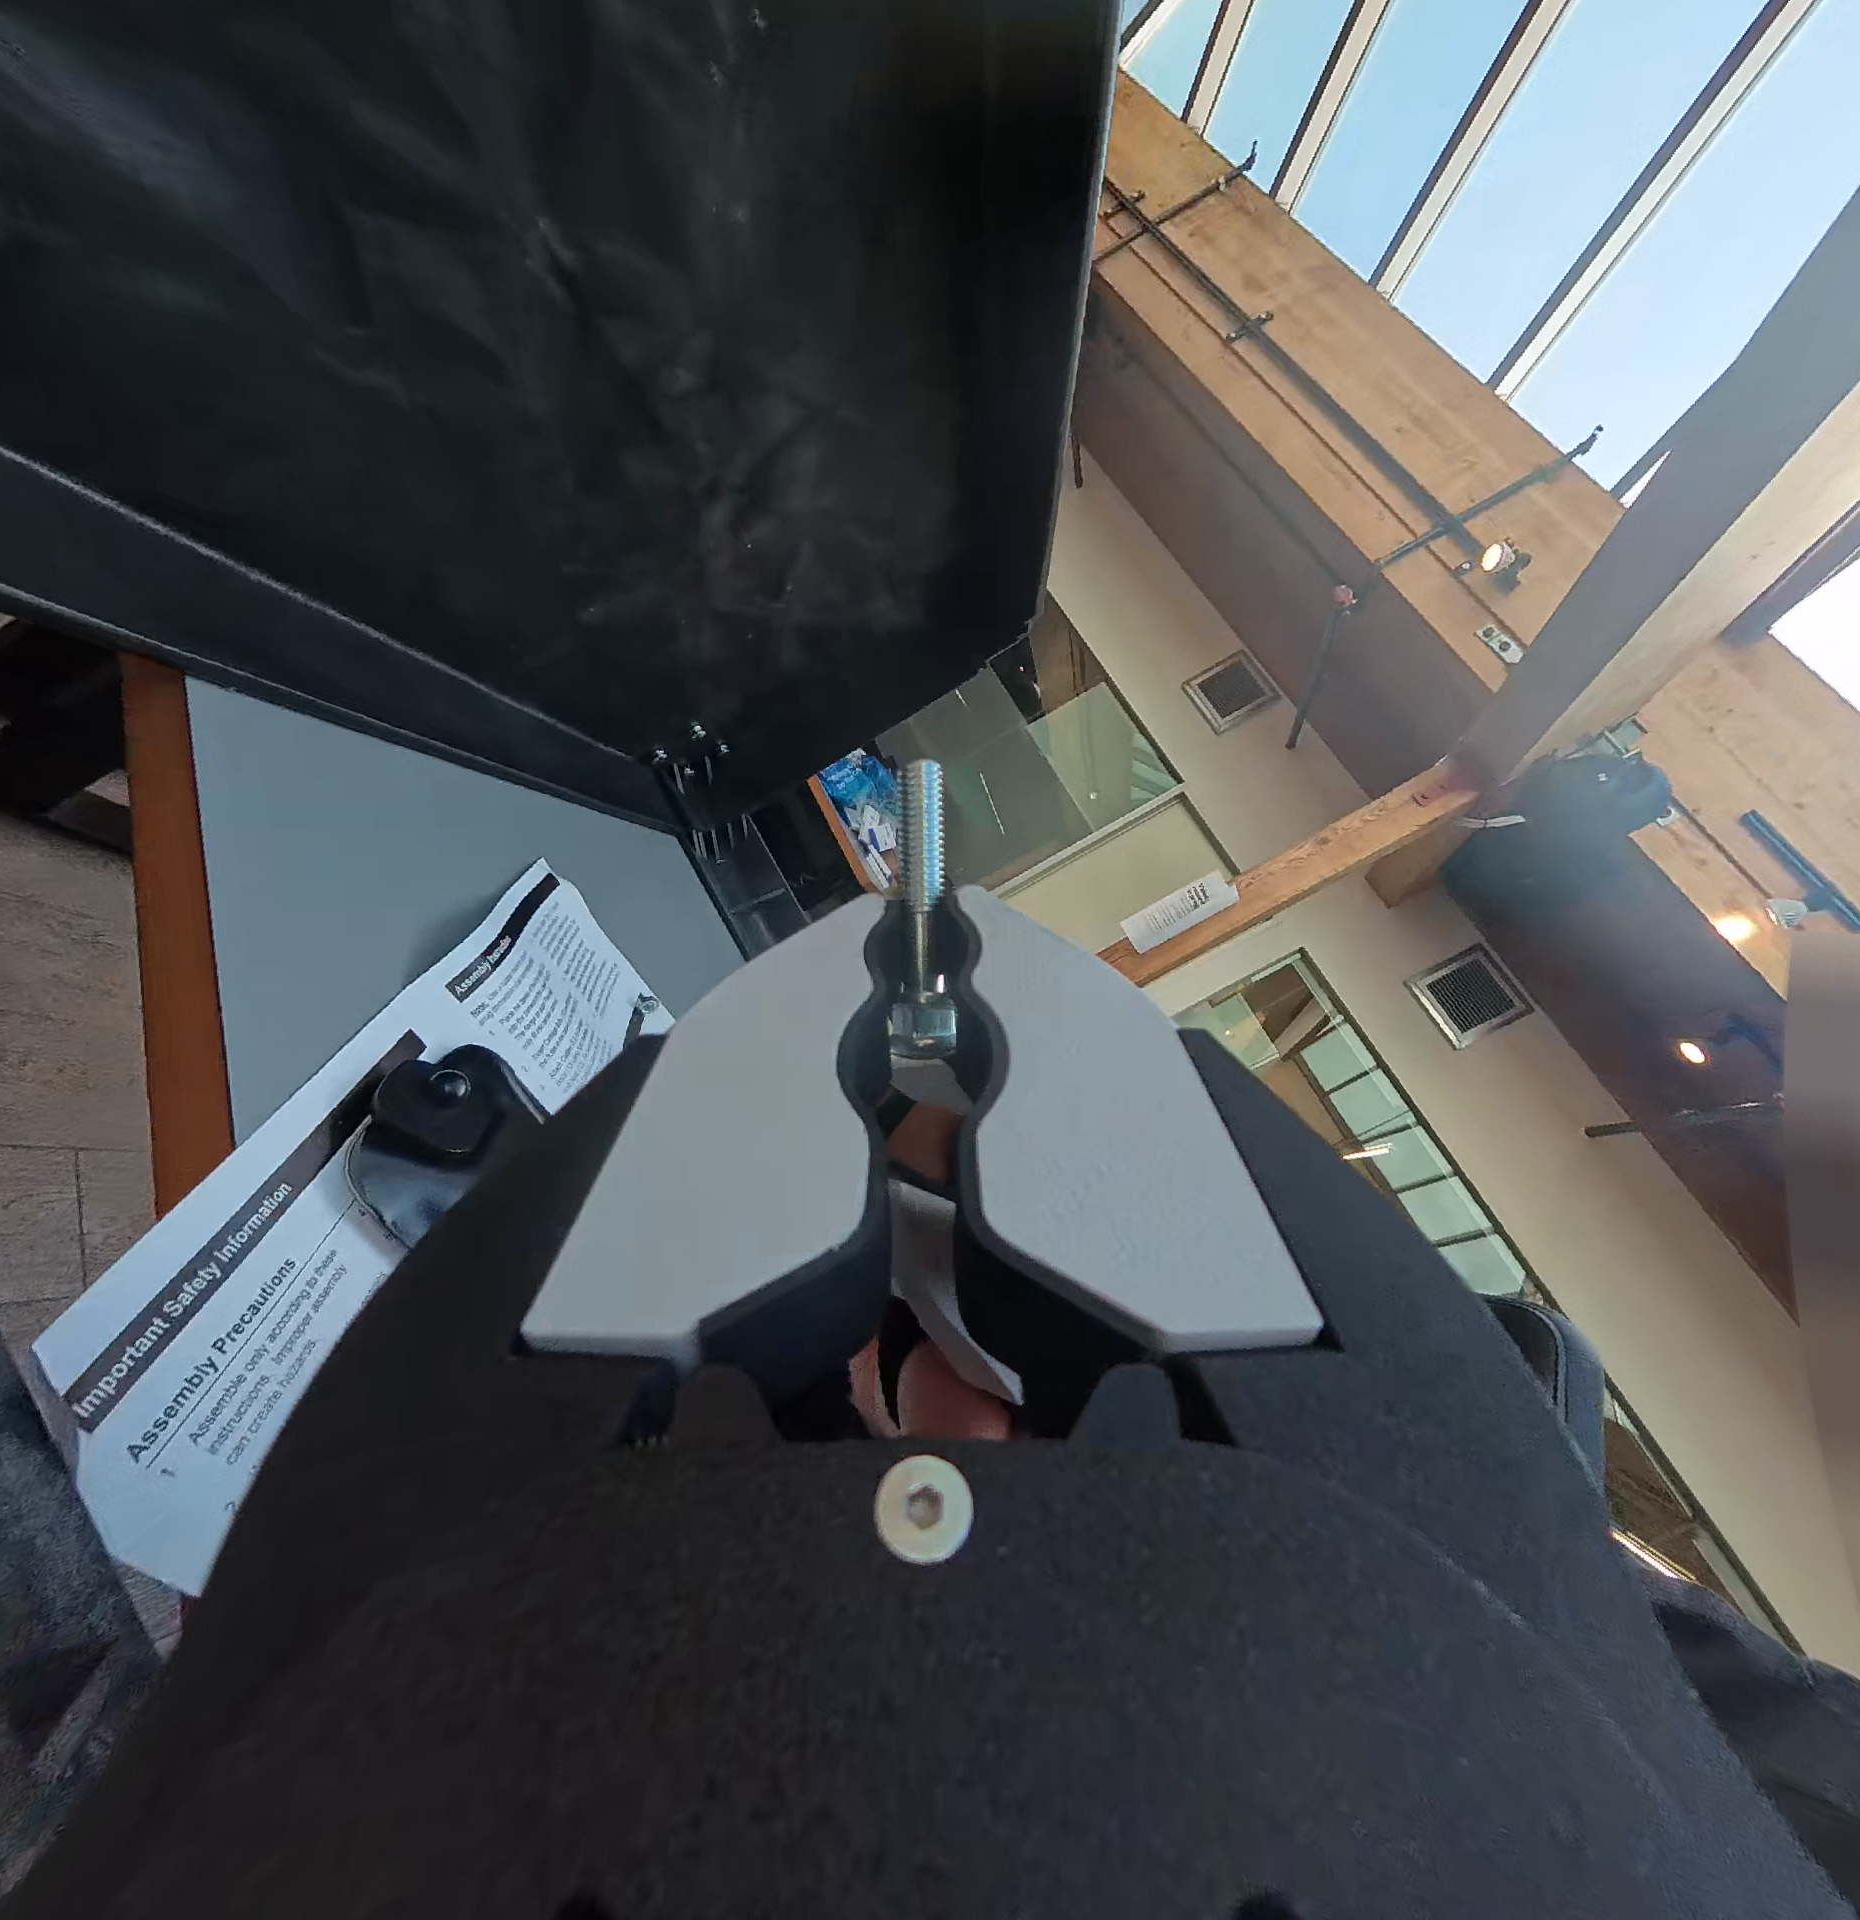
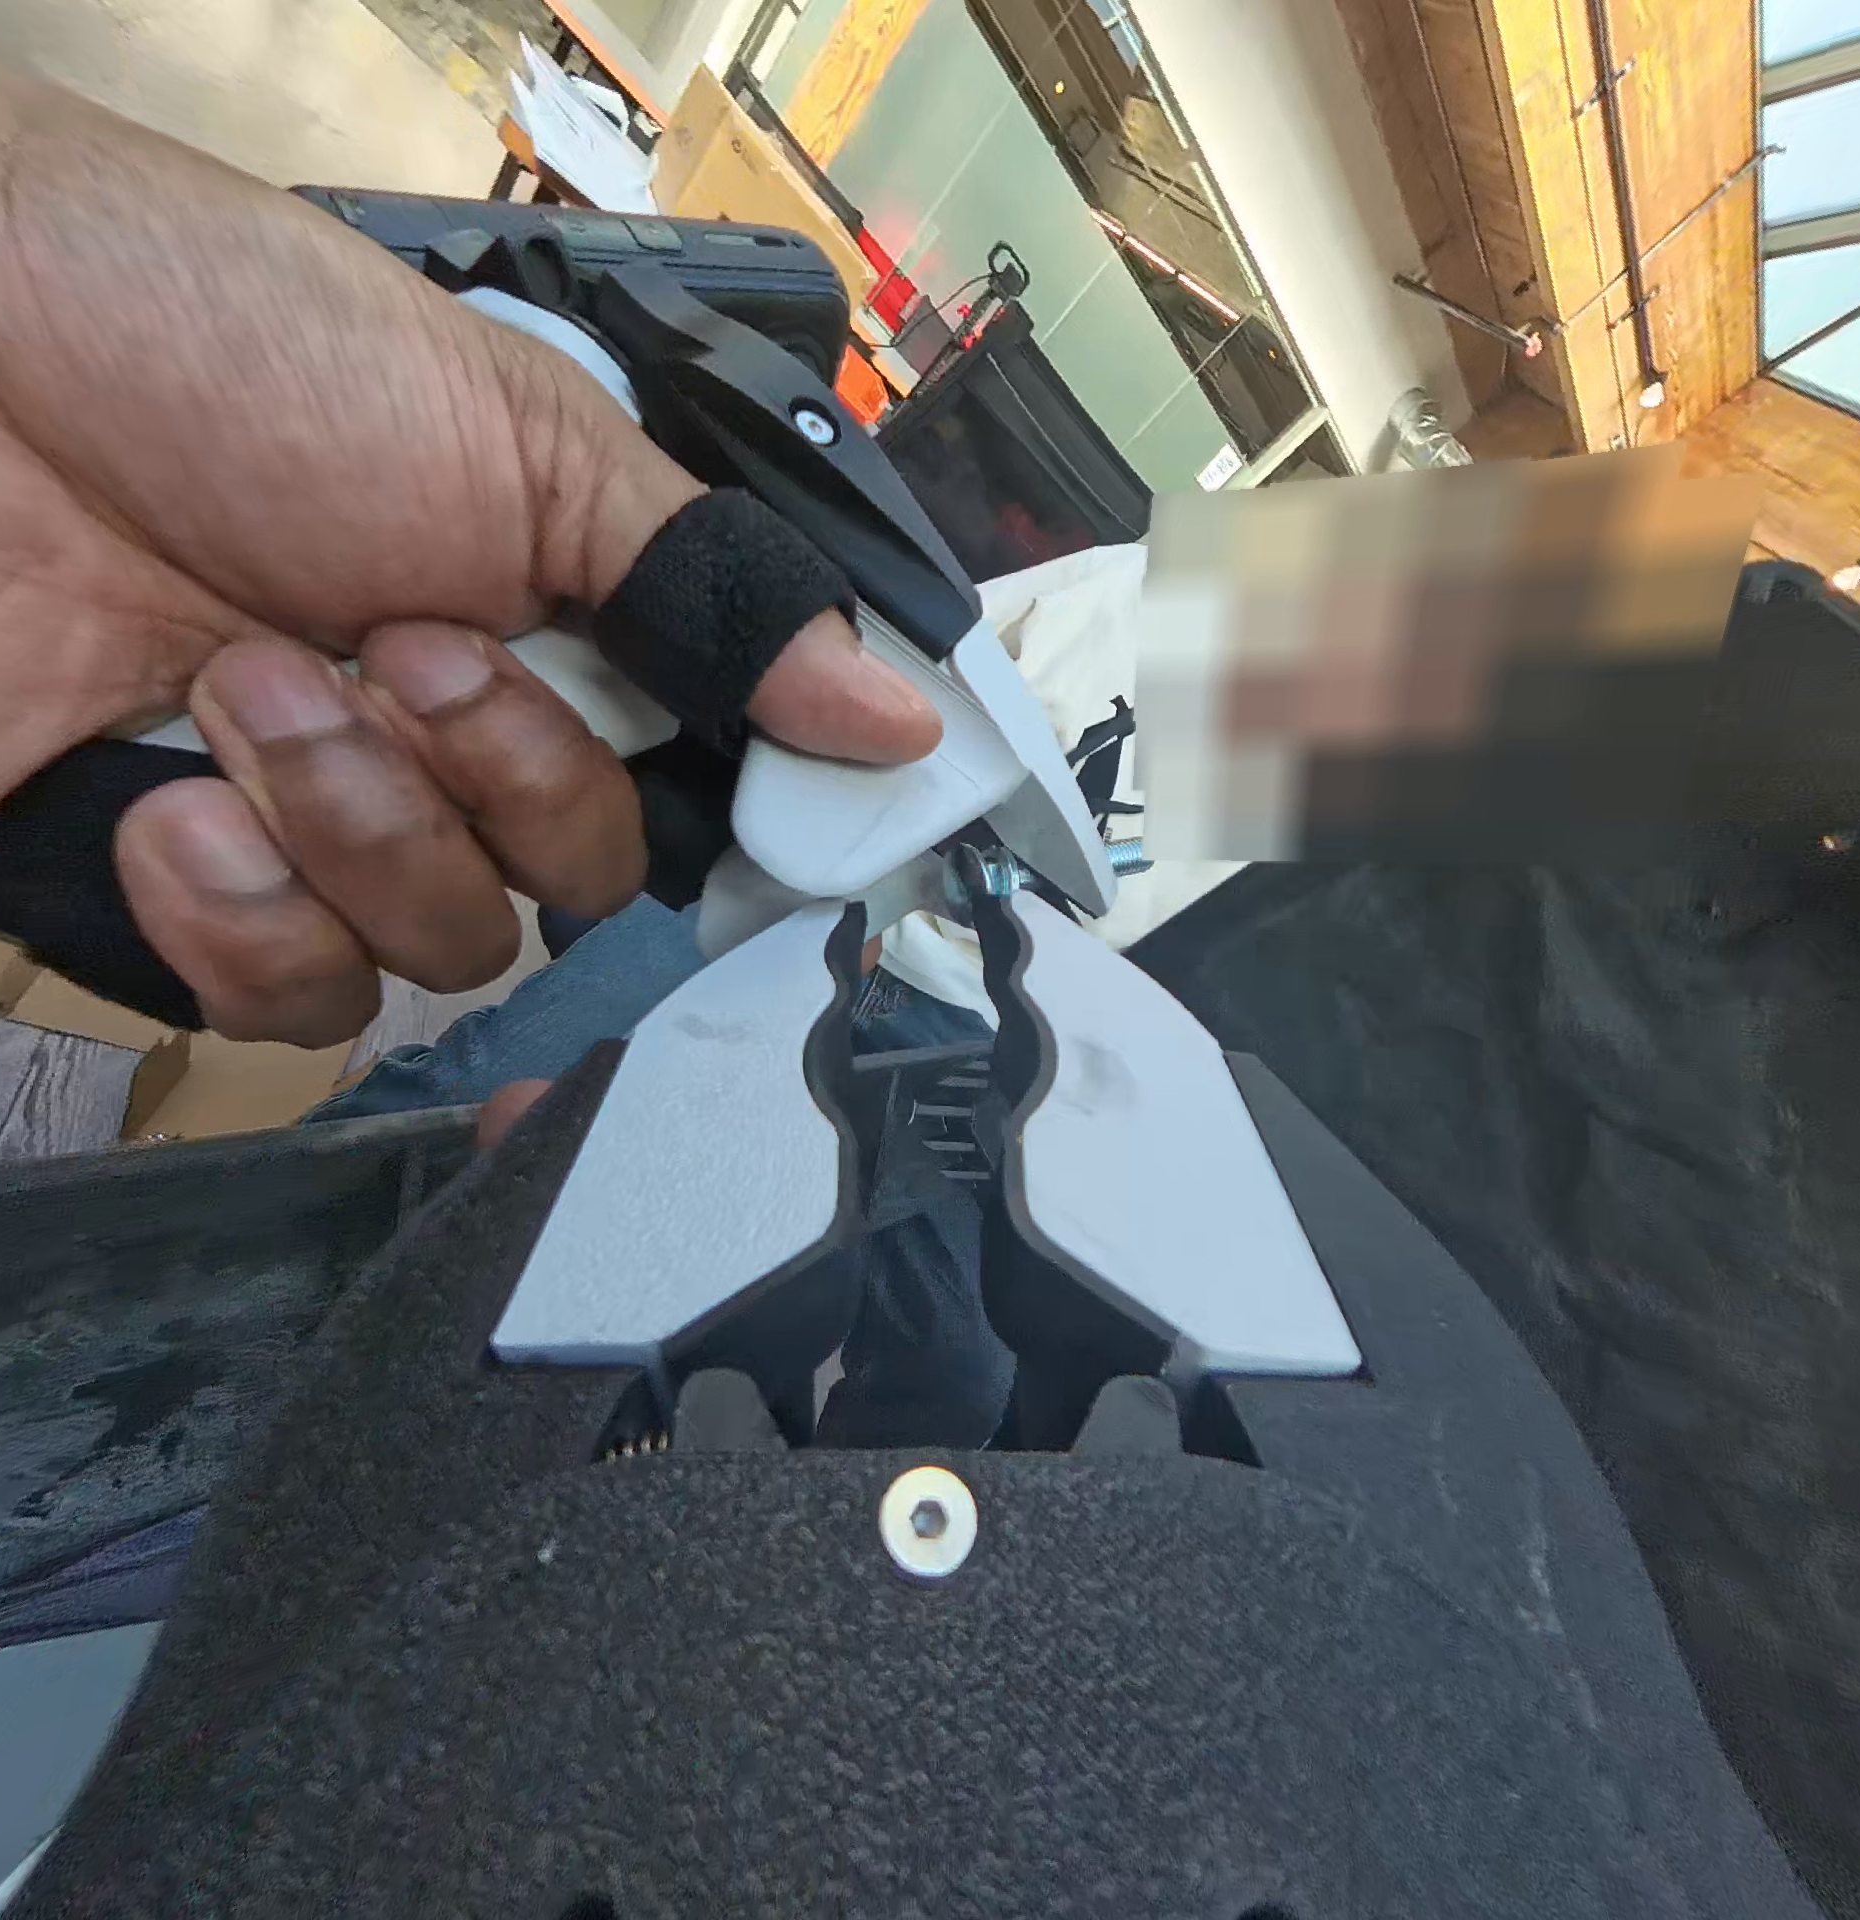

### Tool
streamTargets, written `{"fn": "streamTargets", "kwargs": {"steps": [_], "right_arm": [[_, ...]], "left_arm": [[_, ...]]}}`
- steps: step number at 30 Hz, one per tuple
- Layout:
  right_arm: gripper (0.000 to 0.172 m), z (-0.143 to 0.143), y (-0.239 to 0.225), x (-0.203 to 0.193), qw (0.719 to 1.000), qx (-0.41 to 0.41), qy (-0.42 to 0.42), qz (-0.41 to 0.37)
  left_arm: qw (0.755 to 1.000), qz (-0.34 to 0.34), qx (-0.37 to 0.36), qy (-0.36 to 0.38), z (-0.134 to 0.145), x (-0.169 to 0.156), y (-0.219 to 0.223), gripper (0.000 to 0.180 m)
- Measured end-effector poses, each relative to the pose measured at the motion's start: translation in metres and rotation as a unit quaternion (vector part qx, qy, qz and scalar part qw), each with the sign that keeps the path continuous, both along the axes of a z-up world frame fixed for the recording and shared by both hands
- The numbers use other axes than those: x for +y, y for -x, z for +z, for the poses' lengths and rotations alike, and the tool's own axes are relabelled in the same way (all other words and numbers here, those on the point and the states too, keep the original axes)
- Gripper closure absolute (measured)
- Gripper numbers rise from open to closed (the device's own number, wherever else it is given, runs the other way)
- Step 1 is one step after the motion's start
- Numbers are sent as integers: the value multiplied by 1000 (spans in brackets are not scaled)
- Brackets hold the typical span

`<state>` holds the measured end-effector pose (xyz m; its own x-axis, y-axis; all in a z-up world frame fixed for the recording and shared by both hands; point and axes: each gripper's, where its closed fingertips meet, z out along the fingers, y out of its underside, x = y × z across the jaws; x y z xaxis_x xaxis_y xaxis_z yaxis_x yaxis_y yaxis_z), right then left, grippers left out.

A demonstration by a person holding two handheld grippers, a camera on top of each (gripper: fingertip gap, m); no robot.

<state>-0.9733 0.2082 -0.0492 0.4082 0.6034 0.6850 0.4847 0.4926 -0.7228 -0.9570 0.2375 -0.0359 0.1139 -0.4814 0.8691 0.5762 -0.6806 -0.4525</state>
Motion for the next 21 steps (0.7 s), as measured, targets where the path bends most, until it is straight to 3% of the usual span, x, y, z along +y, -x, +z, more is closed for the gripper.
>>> {"fn": "streamTargets", "kwargs": {"steps": [9,21], "right_arm": [[151,-21,-42,58,996,19,60,-68],[149,-45,-51,94,993,12,96,-69]], "left_arm": [[999,-29,1,38,-25,44,-44,174],[998,5,2,63,-45,95,-36,174]]}}
